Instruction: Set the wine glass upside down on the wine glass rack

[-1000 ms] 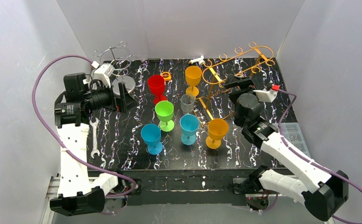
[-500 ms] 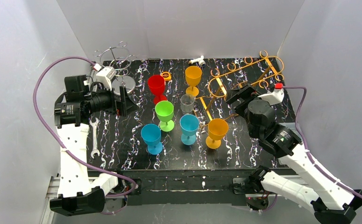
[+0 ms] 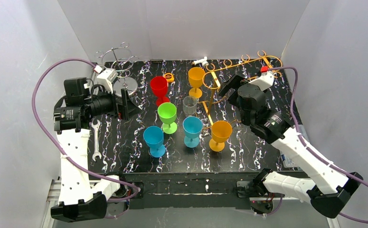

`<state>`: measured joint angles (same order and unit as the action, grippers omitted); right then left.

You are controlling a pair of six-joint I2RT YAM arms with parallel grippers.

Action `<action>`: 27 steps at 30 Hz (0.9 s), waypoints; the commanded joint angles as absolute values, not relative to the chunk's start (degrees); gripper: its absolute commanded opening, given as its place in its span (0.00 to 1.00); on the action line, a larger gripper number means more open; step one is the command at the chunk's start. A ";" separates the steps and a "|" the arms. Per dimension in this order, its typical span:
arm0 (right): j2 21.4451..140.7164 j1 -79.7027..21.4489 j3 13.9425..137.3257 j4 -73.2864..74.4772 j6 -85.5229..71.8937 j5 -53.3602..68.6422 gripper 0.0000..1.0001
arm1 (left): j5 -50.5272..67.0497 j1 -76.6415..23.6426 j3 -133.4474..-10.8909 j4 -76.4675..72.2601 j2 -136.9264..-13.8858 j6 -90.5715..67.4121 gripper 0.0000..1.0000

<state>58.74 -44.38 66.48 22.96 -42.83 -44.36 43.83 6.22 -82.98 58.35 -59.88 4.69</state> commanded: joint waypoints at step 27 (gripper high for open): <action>58.82 -55.01 68.48 39.02 -33.87 -20.72 0.77 | 44.21 6.37 -84.90 62.73 -58.67 6.09 0.99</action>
